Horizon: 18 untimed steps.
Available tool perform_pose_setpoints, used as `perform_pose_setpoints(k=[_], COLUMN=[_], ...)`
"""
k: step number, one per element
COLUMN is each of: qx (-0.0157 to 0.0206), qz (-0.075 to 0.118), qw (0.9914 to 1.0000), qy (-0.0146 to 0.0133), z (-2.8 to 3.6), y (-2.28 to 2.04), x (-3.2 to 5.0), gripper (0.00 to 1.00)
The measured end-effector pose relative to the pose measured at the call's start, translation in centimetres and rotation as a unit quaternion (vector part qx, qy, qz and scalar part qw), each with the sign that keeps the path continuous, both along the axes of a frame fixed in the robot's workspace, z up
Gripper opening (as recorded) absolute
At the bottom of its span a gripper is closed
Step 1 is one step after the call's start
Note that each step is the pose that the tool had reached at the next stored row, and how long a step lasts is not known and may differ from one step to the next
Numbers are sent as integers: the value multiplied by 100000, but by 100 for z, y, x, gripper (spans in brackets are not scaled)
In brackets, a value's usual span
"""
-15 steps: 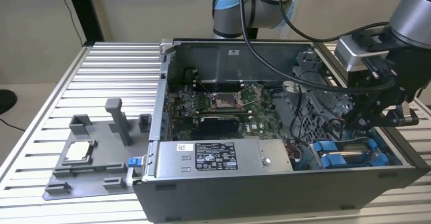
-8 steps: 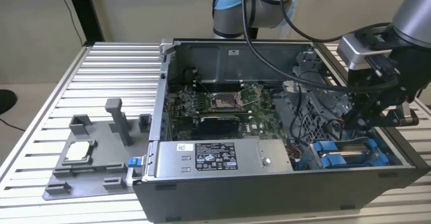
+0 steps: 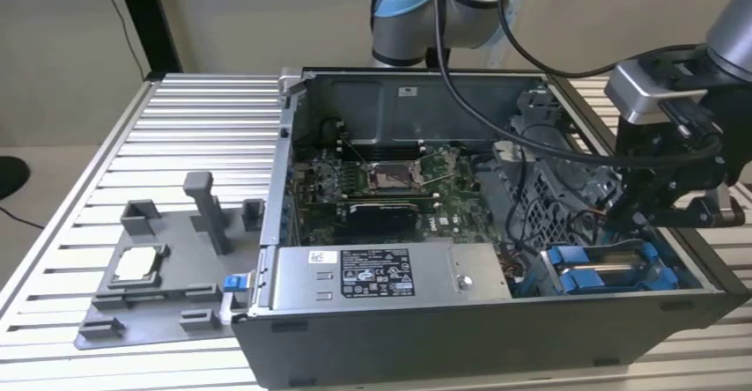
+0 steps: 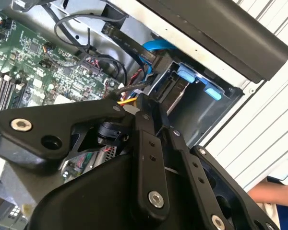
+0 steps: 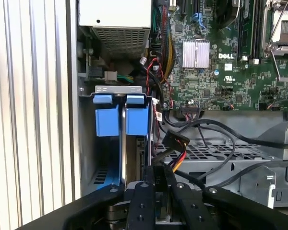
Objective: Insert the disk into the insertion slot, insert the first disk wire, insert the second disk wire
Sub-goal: 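Insert the first disk wire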
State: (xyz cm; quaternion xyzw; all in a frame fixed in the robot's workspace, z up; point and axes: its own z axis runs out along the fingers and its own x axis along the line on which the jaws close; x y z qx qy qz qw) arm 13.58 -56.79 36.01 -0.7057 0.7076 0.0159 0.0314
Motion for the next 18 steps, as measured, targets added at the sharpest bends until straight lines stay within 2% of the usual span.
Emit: perform_pose_setpoints(k=[3,11,12,15,17,18], qx=[-5,-1,-8,-39,-53,-94], qz=[-1,6,11,5,2,3], qw=[100000,100000,99999,99996,99994,99991], qy=[255,265,357,918,1124,1359], z=[0,0,0,0,0,0], y=[-21,-22,-23,-22,-22,-22], x=[35,44,51,71,75,79], gripper=[0,0,0,0,0,0])
